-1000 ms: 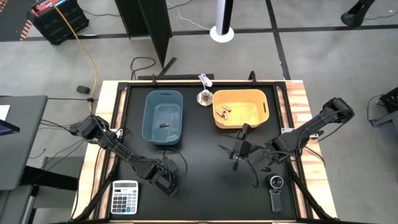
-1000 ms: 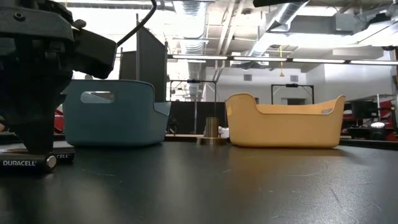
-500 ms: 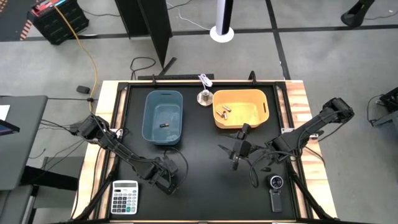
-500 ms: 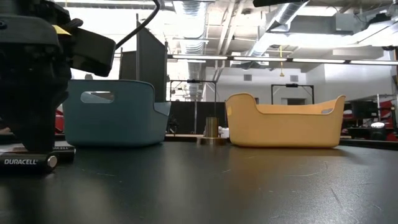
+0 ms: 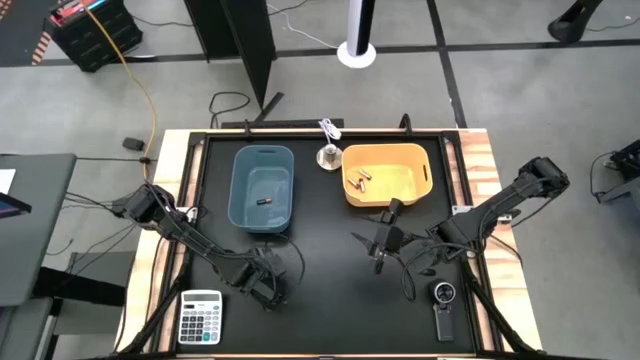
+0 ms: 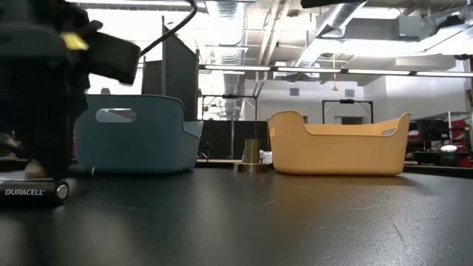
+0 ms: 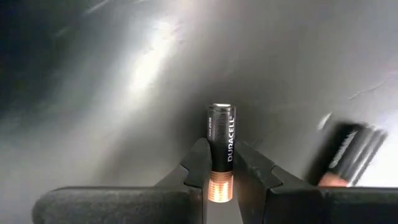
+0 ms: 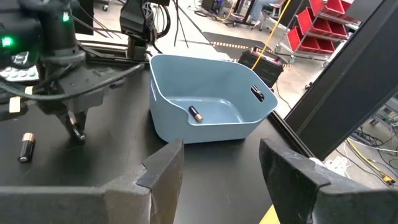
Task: Sort batteries
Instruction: Put the top black battery into the blue bin
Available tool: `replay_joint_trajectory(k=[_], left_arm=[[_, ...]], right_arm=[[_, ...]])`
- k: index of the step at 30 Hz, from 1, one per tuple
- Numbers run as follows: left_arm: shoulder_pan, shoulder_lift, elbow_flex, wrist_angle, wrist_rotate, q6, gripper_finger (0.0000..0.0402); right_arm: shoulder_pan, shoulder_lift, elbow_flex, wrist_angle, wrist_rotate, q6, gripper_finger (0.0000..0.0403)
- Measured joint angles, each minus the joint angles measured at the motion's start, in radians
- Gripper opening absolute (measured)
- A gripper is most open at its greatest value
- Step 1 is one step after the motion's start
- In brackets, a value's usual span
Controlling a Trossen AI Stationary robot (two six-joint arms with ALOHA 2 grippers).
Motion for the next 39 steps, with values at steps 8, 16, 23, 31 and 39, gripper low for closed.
replay_joint_trajectory(k=[8,16,23,31,39], left_arm=[[-0.002,-0.051,0.089,-0.097,0.006,0.063,0.0042],[0.007,-0.157,0.234,-0.288,-0.155,0.13,0.0042],[0.11,-0.229,0.273,-0.517,-0.323,0.162,0.0041],[0.288,-0.245,0.274,-0.59,-0.304,0.384,0.0041],[0.375,-0.245,0.274,-0.591,-0.287,0.508,0.0092]], right_arm=[[0.0,0.0,0.0,0.0,0.0,0.0,0.0226],[0.0,0.0,0.0,0.0,0.0,0.0,0.0226],[0.0,0.0,0.0,0.0,0.0,0.0,0.0226],[0.0,0.0,0.0,0.001,0.0,0.0,0.0226],[0.0,0.0,0.0,0.001,0.0,0.0,0.0226]])
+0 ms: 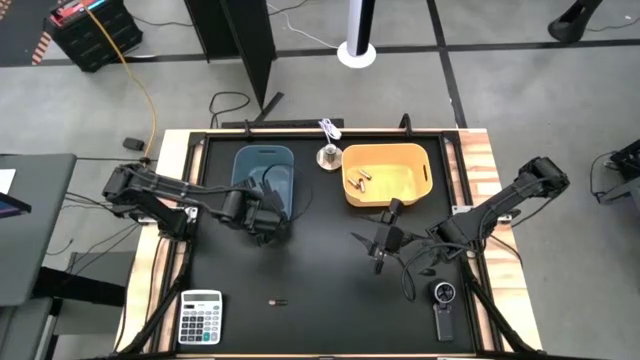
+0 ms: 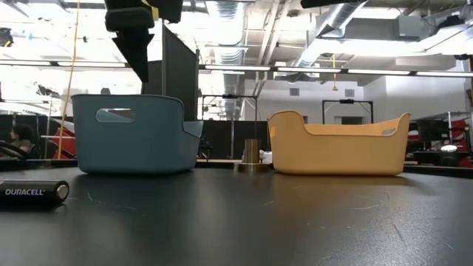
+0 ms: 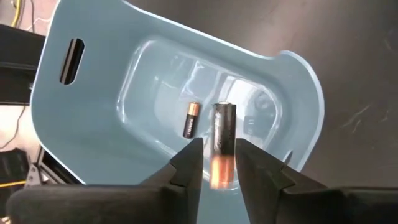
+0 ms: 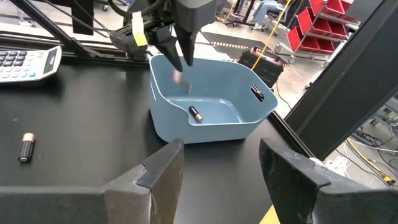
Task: Sort batteries
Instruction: Put the top black battery into the blue bin, then put the black battery into the blue bin
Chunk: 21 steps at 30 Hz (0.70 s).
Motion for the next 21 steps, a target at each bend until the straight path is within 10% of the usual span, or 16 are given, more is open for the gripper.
replay_joint_trajectory(k=[21], left_arm=[[-0.252,-0.001,0.0,0.048,0.076,0.013,0.0137]], right_arm=[[0.006,0.0,0.0,0.0,0.0,-0.001,0.0226]])
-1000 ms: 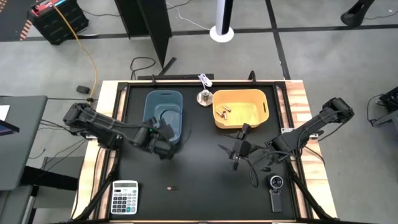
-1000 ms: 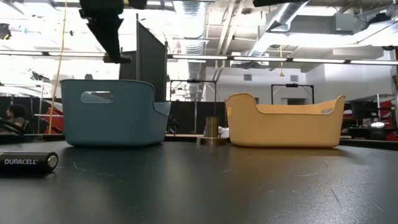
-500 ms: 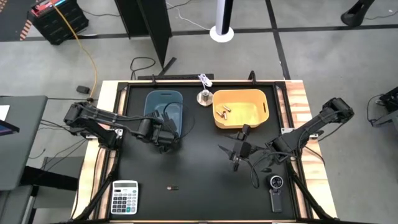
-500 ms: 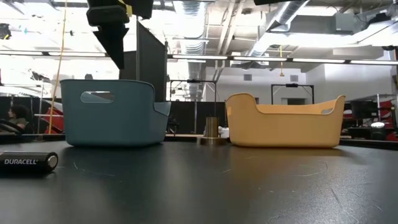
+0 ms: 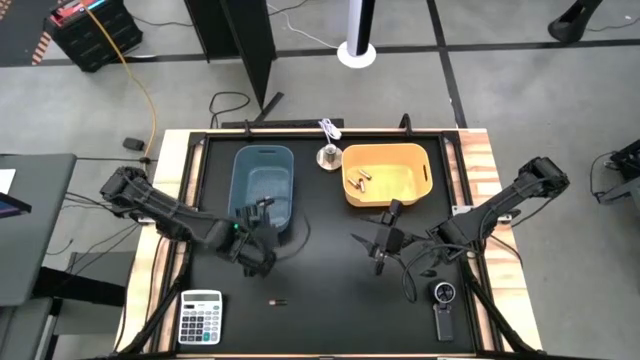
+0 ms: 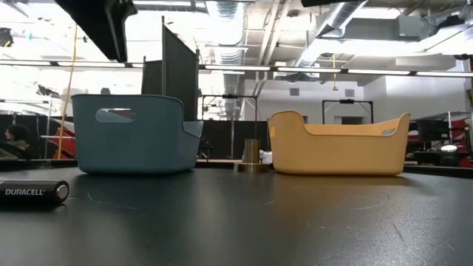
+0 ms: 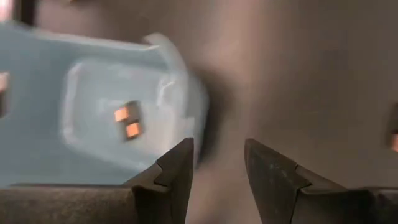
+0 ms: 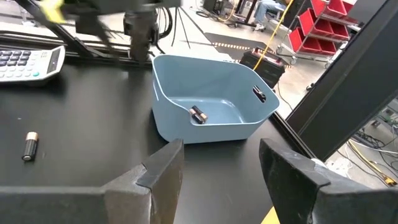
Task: Sort batteries
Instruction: Put the black battery into the blue bin
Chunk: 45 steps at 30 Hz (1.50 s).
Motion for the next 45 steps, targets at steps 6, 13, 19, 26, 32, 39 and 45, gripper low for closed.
replay_joint_trajectory(k=[6,13,19,26,32,39,45], left_arm=[[-0.139,0.006,-0.002,0.213,0.042,0.03,0.0134],[-0.227,0.119,-0.006,0.356,0.07,0.021,0.0156],[-0.235,0.237,-0.006,0.386,0.11,-0.052,0.0204],[-0.235,0.349,-0.006,0.481,0.205,-0.071,0.0217],[-0.233,0.418,-0.007,0.461,0.222,-0.106,0.0216],[-0.227,0.448,-0.006,0.46,0.23,-0.123,0.0215],[-0.221,0.47,-0.008,0.454,0.243,-0.157,0.0214]], right_arm=[[0.0,0.0,0.0,0.0,0.0,0.0,0.0226],[0.0,0.0,0.0,0.002,0.0,0.002,0.0226],[0.0,0.0,0.0,0.004,0.0,0.002,0.0226],[0.0,0.0,0.0,0.005,0.0,0.002,0.0226],[0.0,0.0,0.0,0.005,0.0,0.002,0.0226],[0.0,0.0,0.0,0.005,0.0,0.001,0.0226],[0.0,0.0,0.0,0.007,0.0,0.0,0.0226]])
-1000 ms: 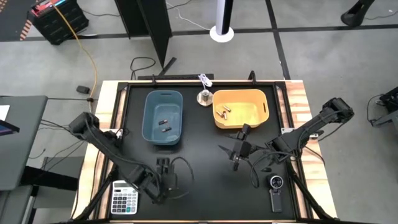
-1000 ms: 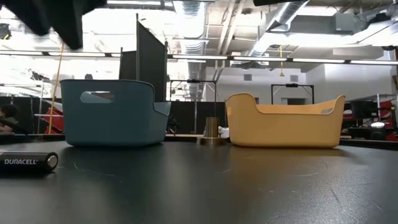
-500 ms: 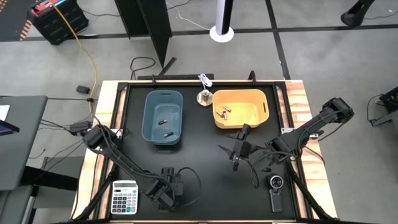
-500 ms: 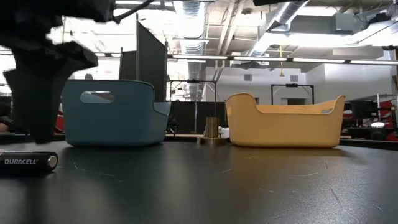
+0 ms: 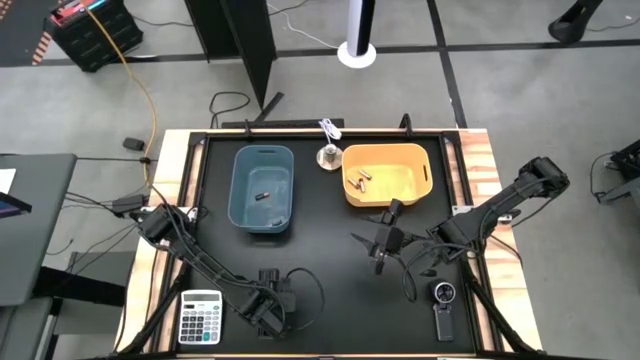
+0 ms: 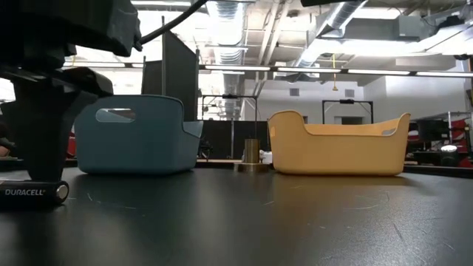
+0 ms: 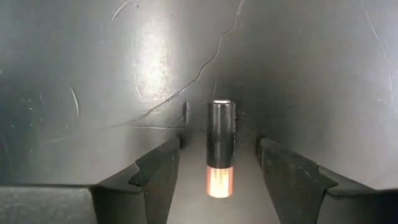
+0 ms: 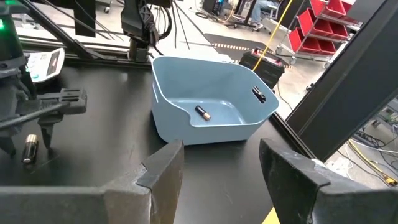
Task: Sort batteries
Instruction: Put the black battery into the blue bin
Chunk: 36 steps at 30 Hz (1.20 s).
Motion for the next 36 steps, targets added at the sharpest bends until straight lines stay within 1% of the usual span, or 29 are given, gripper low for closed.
replay_joint_trajectory(k=[3,6,14,17,24,29,36], left_arm=[[0.002,0.003,0.0,-0.007,0.005,-0.004,0.0205],[0.003,0.006,-0.001,-0.003,0.006,-0.002,0.0179],[0.006,0.009,-0.003,-0.004,0.018,0.001,0.0072],[0.008,0.009,-0.004,-0.007,0.017,0.005,0.0039],[0.013,0.009,-0.004,-0.01,0.017,0.005,0.0038],[0.013,-0.019,-0.007,-0.017,0.014,0.005,0.0038],[0.017,-0.124,-0.009,-0.095,-0.064,0.008,0.0038]], right_arm=[[0.0,0.0,0.0,0.0,0.0,0.0,0.0226],[0.0,0.0,0.0,0.0,0.0,0.0,0.0226],[0.0,0.0,0.0,0.001,0.0,0.0,0.0226],[0.0,0.0,0.0,0.0,0.0,0.001,0.0226],[0.0,0.0,0.0,0.001,0.0,0.002,0.0226],[0.0,0.0,0.0,0.001,0.0,0.002,0.0226],[0.0,0.0,0.0,0.001,0.0,0.002,0.0226]])
